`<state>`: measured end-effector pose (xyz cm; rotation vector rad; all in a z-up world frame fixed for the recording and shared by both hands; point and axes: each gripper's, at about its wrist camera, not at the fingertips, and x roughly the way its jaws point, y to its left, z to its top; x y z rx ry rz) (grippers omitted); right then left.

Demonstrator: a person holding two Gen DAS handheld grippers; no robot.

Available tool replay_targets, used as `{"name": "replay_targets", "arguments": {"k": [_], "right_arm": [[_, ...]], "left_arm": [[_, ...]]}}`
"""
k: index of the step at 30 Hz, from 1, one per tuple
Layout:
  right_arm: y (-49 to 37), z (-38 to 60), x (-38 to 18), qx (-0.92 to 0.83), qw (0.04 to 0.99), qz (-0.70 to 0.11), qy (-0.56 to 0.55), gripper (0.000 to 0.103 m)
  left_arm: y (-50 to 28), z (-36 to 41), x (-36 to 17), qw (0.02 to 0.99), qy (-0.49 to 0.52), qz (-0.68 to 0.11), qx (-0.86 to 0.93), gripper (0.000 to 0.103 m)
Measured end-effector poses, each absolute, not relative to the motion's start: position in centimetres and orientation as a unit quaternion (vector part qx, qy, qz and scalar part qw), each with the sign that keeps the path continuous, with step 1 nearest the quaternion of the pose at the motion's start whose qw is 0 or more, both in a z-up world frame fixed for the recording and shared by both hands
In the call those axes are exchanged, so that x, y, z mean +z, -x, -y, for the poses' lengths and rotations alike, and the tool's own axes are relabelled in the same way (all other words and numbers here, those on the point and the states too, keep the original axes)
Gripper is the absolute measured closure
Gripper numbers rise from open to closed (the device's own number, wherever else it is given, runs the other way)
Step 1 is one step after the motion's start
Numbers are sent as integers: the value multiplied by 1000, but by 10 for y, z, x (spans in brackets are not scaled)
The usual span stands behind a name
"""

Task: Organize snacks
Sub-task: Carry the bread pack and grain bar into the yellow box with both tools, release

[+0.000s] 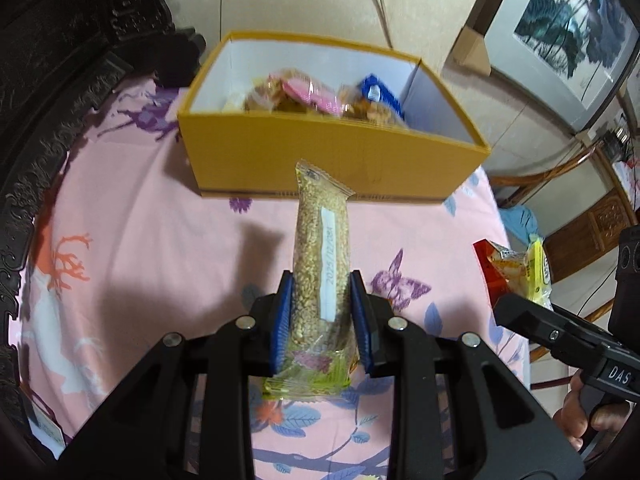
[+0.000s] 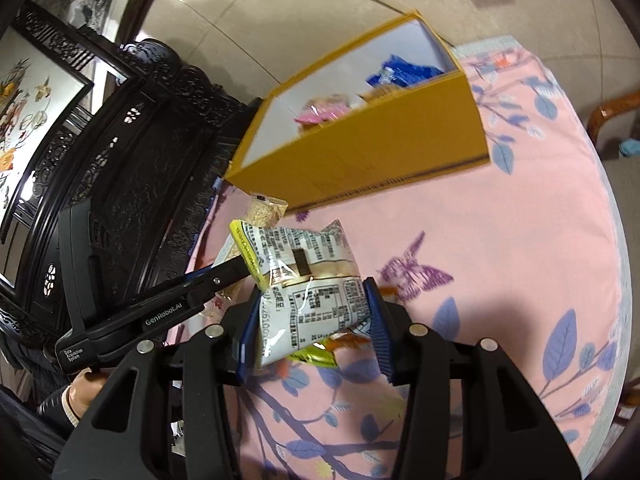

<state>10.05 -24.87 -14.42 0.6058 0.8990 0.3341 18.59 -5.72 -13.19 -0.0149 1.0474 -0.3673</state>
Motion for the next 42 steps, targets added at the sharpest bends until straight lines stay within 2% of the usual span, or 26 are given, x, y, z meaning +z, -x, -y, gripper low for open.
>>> {"name": "replay_targets", "arguments": {"k": [9,18,26,28,29,30,31,32,36,42], "right_arm": [[-135,250,-96,168,872,-372,-268,55],[-196,264,-39,158,911,-297,-239,55],[-248,277,-19,131,929,-270,-219,55],[-261,279,-17,121,932,-268,-213,52],[-267,280,-18,112,932,-272,-211,51],[-271,281,-18,101,932,-276,-212,40],[-272,282,-18,86,932,-278,-216,27],[-271,285,-19,73,931,-275,-228,25],[-260,288,-25,50,929,-283,-234,3],[-233,280,-53,19,906,-351,-235,1]], "left_arm": [[-214,56,-79,883,18,-433,-180,75],[-279,61,-13,919,25,-349,-180,75],[-325,73,8,932,14,-317,-176,75],[-336,78,7,933,7,-316,-175,75],[-341,80,6,933,3,-316,-171,56],[-345,82,7,935,-3,-315,-162,38],[-345,82,8,940,-6,-309,-147,12],[-342,80,10,947,-8,-293,-131,8],[-330,73,14,953,-16,-271,-134,5],[-309,55,-7,943,-7,-310,-121,3]]}}
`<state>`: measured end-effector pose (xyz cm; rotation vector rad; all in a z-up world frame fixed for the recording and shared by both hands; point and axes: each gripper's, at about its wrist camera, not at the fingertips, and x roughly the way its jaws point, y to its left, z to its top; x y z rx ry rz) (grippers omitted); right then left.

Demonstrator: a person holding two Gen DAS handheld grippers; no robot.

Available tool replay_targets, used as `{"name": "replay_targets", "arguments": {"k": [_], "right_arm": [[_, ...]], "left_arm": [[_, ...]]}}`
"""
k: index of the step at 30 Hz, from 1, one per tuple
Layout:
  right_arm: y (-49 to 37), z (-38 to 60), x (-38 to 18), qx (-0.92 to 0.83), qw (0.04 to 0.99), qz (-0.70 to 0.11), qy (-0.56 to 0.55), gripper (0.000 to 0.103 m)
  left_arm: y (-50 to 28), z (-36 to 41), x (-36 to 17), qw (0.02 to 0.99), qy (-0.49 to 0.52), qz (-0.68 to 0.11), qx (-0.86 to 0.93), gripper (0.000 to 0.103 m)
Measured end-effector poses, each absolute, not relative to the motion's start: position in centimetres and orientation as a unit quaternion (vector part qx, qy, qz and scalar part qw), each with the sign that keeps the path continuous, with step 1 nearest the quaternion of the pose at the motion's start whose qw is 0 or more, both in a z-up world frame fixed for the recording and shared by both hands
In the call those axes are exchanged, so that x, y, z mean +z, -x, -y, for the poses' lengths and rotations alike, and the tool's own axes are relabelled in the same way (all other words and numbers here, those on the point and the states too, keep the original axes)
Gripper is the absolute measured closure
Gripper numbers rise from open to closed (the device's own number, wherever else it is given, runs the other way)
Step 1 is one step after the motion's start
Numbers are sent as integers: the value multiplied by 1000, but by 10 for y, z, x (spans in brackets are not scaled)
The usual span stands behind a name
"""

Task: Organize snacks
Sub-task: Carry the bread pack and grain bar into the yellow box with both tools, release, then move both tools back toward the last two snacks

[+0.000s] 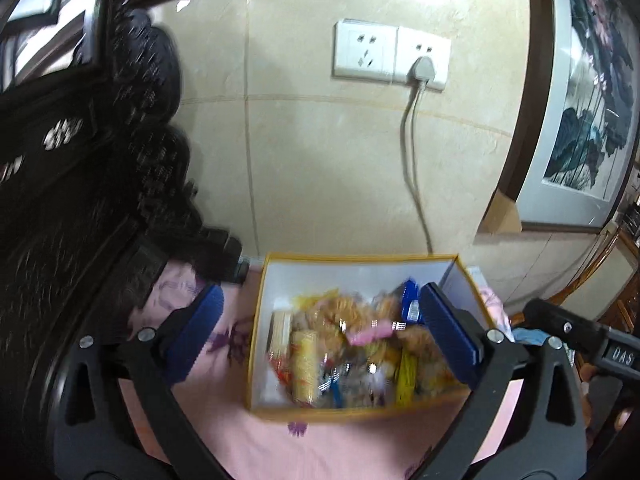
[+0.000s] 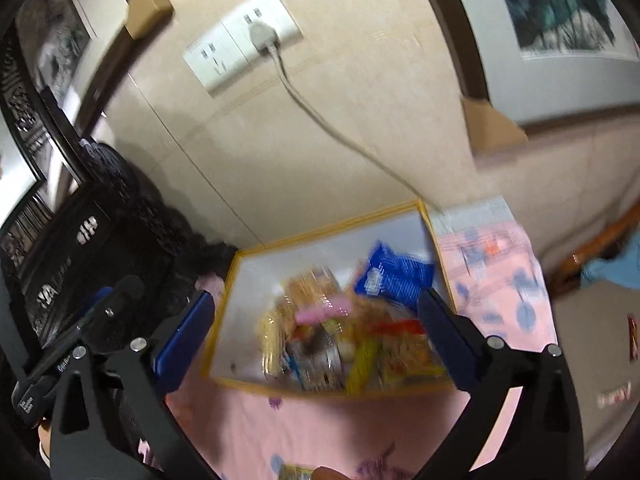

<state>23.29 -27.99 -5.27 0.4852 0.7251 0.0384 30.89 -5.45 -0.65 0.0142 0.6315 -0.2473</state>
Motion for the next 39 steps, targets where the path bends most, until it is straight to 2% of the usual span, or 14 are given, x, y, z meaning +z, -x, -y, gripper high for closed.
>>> {"name": "replay_targets", "arguments": {"k": [8,17,29,30,34,39], "right_arm": [[-170,243,-121,35,878,-443,-176,1],[-119,197,-202,18,839,-530,-127,5],[-126,183,-229,-8,824,-553,-126,6],[-129,181,-233,-8,821,-557,-127,7],[-138,173,-245,-5,814,-570,-116,23],[-141,160,-250,-6,819,-568,-76,29]], "left_arm": [[-259,22,-64,915,7,-391,-101,2],[-208,-10,-93,898,10,-431,-82,2],[-169,-47,-100,893,8,-445,-68,2],[-168,-48,-100,892,8,-446,-68,2],[-162,-51,-100,891,6,-449,-70,2],[-160,-56,-100,891,3,-449,-71,2]]}}
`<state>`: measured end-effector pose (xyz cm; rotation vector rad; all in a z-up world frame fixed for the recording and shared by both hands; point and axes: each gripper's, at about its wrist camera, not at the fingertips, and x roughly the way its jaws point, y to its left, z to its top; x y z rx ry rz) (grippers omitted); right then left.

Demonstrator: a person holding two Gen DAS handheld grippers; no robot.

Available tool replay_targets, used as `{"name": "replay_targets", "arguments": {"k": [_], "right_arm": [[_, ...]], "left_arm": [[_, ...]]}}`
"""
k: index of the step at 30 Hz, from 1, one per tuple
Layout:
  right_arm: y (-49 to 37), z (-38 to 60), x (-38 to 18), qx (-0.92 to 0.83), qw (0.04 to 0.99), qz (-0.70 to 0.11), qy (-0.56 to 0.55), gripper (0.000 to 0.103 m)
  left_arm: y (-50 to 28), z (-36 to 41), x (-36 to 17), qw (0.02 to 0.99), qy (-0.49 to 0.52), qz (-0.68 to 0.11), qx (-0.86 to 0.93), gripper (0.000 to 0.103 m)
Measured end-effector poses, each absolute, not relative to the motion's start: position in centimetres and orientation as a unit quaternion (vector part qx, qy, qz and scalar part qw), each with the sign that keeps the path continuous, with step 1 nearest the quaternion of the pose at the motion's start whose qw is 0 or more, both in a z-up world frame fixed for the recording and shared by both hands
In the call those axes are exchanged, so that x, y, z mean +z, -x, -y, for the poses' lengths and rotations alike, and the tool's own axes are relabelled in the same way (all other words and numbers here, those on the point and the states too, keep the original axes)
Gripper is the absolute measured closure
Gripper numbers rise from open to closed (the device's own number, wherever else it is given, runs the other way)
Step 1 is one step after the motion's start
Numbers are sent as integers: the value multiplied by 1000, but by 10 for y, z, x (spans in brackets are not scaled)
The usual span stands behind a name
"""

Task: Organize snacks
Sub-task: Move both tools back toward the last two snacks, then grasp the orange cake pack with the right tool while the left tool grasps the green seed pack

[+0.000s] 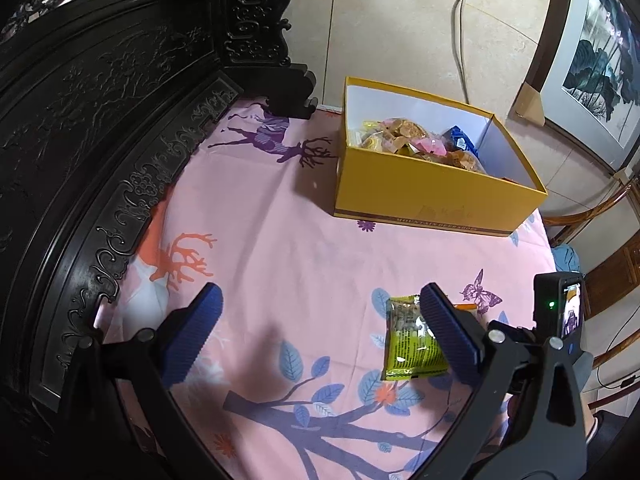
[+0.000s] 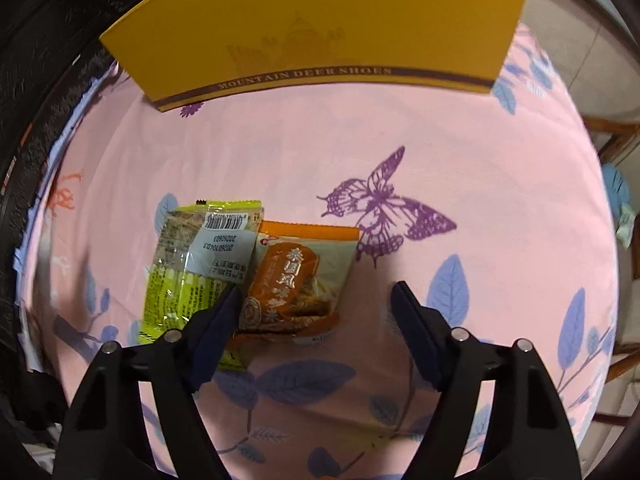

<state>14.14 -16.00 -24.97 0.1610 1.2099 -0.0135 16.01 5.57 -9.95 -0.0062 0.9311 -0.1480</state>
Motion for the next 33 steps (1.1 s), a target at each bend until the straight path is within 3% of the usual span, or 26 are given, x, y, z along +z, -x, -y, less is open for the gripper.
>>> {"name": "replay_targets", "arguments": {"k": [4,16,24,33], "right_arm": [[-144,154,-251,-14,824,-565,-37,43],[-137,140,-251,3,838,-545,31,56],[-122,163,-243,11,834,-551,-23,61],[-87,198,-201,-2,863,-500,-76,61]], "left_arm": [[-162,-57,-102,888,5,-454,-71,2],[-164,-48,-107,885,-4,-460,-78,2],[-163,-37,-114,879,-18,-469,-81,2],[-168,11,-161,844,-67,-519,-120,2]]}}
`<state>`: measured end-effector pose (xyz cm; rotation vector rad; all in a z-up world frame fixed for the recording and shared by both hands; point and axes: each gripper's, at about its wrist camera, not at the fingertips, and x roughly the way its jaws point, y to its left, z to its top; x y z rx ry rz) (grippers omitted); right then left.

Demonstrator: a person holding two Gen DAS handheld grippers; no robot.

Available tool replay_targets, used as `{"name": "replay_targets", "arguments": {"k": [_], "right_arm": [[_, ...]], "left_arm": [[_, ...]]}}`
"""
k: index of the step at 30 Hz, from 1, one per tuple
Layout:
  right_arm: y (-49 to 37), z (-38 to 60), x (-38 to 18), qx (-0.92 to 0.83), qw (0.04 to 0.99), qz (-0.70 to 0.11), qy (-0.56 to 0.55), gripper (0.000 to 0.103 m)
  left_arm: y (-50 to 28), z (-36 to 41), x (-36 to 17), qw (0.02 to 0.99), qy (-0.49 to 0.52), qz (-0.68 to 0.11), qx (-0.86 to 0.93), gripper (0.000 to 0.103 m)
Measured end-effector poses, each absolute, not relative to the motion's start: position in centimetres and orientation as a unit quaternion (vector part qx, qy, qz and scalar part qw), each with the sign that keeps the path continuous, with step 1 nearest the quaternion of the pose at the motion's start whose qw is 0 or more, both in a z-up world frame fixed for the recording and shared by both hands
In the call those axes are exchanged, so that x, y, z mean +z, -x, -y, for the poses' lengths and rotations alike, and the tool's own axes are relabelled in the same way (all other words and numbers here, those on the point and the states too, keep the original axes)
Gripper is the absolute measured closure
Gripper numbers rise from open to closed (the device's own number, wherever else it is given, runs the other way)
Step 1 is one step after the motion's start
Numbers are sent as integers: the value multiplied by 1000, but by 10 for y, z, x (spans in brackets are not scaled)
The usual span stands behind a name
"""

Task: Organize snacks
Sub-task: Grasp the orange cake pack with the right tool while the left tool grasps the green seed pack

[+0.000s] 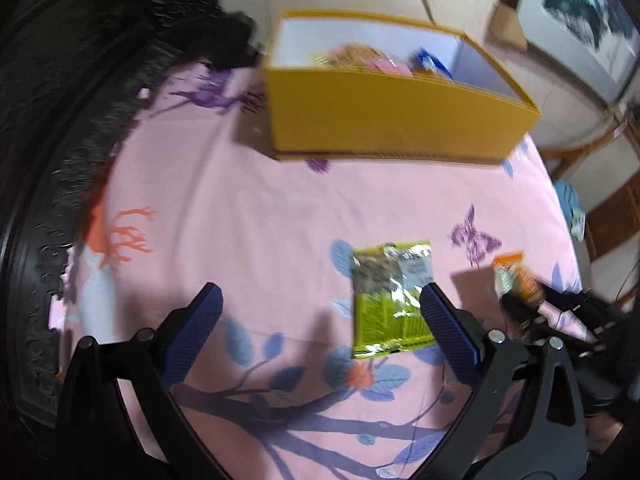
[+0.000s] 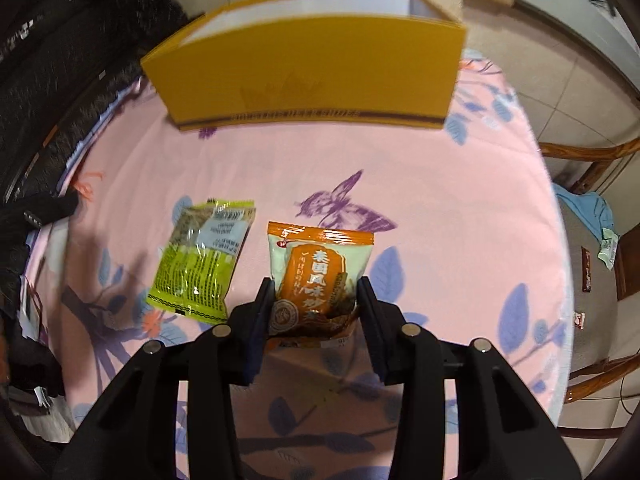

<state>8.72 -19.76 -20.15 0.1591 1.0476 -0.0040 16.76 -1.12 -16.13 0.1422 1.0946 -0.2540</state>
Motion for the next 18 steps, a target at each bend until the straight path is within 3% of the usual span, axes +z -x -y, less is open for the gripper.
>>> {"name": "replay_targets", "arguments": {"k": [18], "right_arm": [[-70,231,-200,-26,858,-491,-151,60]], "left_arm": [[-191,76,-253,763,-81,-629,-122,2]]}}
